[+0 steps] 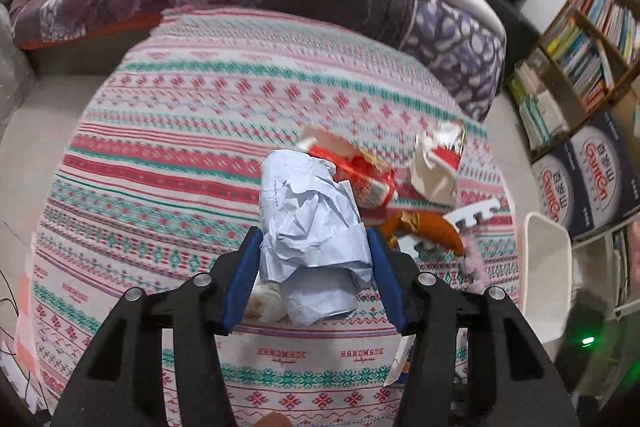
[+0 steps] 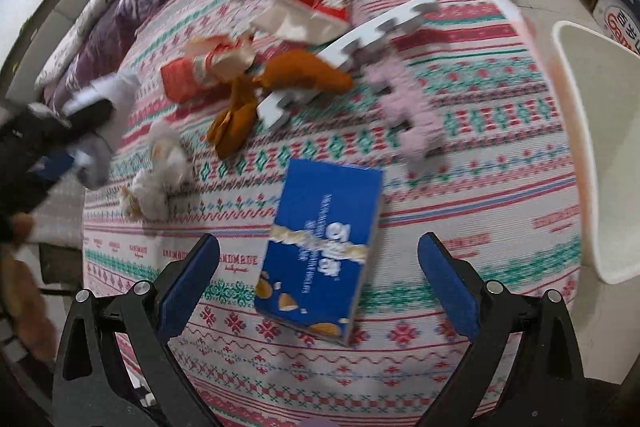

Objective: Collect trash
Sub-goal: 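Grasp the crumpled blue paper with the left tool while the right tool grasps the blue biscuit box, then carry the biscuit box to the wastebasket and release it with the right tool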

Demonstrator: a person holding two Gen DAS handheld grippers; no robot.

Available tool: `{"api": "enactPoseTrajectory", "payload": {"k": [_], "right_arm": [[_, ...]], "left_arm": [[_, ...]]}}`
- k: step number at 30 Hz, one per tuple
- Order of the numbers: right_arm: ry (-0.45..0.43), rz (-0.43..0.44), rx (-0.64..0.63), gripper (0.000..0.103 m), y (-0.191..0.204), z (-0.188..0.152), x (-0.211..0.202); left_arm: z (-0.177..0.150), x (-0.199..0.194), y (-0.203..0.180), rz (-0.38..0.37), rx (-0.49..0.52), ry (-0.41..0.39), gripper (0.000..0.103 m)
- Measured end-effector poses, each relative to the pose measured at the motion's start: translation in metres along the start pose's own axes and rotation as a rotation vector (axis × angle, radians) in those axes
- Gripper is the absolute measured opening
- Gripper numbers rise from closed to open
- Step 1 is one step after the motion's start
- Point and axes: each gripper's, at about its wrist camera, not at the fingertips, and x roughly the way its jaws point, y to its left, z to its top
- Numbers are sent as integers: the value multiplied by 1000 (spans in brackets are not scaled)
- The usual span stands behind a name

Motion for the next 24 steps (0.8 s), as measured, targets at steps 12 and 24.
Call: {"api": "enactPoseTrajectory", "payload": {"k": [12,24], "right_arm": [[-57,-100,-144,51,30,2,10],[-346,-55,-236,51,53,20,-49]], "left_arm": [[-2,-22,24,39,-19,-66,53],[-2,-41,19,88,-8,-184,53]]}}
